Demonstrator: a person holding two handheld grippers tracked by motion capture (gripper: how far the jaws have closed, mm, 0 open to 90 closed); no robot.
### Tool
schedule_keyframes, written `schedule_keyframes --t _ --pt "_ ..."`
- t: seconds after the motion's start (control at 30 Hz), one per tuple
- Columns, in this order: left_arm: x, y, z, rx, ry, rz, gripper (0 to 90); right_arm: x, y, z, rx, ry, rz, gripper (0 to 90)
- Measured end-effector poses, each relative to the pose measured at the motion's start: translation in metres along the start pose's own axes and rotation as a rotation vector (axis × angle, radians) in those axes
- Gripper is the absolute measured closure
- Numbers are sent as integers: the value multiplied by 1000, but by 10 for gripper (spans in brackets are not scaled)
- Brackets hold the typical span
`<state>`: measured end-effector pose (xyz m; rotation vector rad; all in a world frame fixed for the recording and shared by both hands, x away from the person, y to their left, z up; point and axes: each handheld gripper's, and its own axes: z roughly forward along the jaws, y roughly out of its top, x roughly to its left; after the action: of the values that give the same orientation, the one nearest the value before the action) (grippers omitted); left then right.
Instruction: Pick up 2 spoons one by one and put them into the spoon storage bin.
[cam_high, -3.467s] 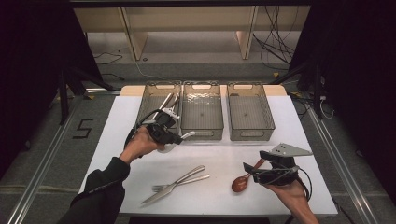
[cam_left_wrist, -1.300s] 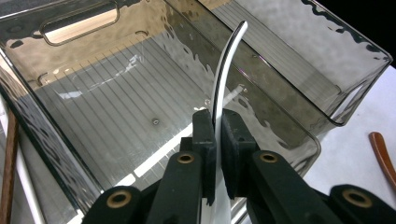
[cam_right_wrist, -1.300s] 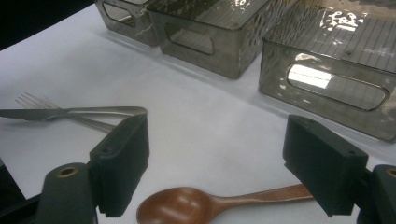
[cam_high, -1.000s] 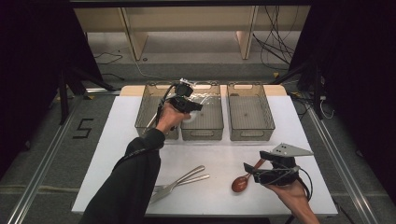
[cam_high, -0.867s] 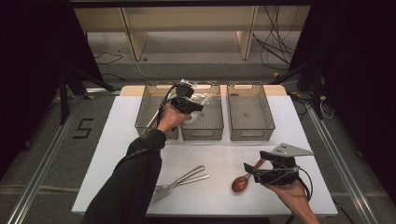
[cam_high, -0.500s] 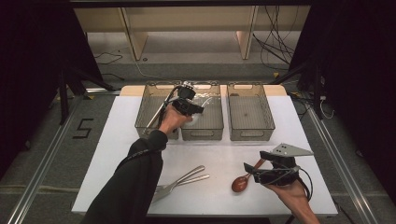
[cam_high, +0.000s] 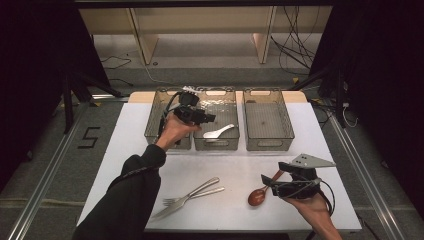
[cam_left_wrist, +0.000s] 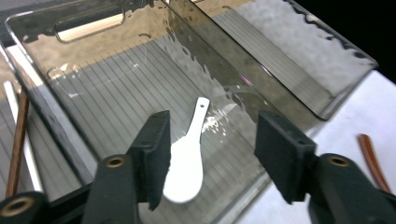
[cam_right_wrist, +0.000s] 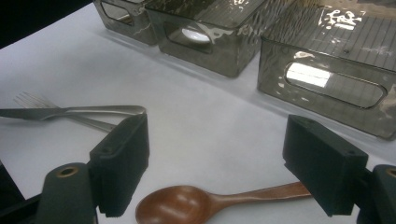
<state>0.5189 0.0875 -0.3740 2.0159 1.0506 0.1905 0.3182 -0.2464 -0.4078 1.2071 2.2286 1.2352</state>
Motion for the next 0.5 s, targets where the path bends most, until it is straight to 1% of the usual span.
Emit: schedule_keyframes --t 0.1,0.13,0.2,0.23,0.3,0.37,0.43,0.5 --pt "3 -10 -11 -8 -19 -3 389 0 1 1 6 -2 2 238" --pt "3 -14 -14 -18 -20 -11 374 -1 1 1 6 -3 -2 238" --pt "4 -21 -24 -27 -34 1 347 -2 2 3 13 -2 3 238" --pt "4 -25 -31 -41 -42 6 340 -3 2 3 20 -1 3 238" --pt "5 -34 -42 -62 -43 11 326 -5 3 5 26 0 2 243" --pt "5 -43 -53 -87 -42 16 313 -8 5 7 37 3 -2 261" --pt "6 -51 -63 -100 -45 19 296 -11 6 11 54 -2 -11 290" --pt "5 -57 -71 -92 -41 41 286 -14 7 15 74 -9 -15 340"
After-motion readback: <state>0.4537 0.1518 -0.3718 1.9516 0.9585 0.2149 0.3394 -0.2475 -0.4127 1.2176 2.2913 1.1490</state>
